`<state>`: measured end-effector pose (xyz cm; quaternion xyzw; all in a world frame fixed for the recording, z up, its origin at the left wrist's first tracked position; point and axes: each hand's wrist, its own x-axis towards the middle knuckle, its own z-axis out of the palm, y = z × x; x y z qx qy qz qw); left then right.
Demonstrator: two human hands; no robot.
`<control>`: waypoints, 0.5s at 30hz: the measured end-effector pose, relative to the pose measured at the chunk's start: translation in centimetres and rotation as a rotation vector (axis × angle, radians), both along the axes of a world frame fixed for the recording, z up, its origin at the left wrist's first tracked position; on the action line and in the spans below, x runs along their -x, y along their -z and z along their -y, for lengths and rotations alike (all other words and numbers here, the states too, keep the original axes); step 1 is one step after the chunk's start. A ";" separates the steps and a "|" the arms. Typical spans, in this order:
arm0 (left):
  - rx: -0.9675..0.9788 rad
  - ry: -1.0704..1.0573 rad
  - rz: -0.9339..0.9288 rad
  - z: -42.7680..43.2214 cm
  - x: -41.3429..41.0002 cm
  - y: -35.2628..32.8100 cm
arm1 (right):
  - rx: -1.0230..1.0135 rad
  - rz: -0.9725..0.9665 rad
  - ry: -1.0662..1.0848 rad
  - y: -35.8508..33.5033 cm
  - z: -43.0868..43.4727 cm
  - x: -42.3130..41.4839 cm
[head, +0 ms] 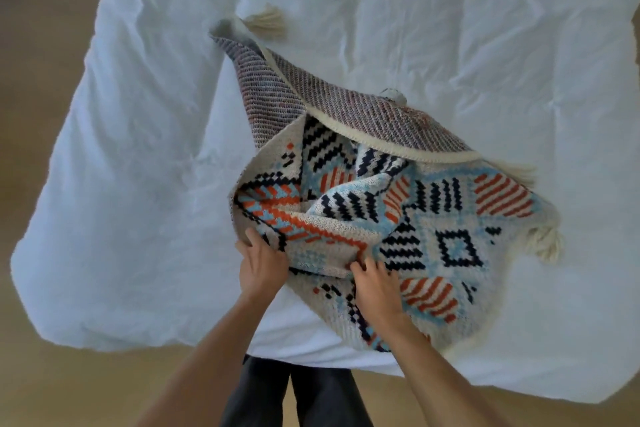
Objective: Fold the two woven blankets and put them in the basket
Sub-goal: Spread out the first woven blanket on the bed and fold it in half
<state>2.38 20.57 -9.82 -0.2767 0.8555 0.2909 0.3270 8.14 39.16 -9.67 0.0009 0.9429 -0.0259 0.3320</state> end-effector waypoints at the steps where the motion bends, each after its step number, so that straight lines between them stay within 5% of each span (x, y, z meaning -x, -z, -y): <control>1: -0.024 -0.006 -0.007 -0.1 0.0 0.1 | 0.021 -0.009 0.005 0.0 -0.2 0.1; 8: 0.241 0.314 -0.331 1.6 4.8 0.1 | -0.007 -0.032 -0.140 -0.4 -5.2 -0.6; 12: 0.065 0.392 -0.211 0.4 7.8 0.0 | -0.130 0.086 -0.168 -1.2 -8.0 -0.5; 15: 0.177 0.449 -0.209 -0.3 6.8 -0.1 | -0.068 0.085 -0.134 -2.2 -7.7 1.1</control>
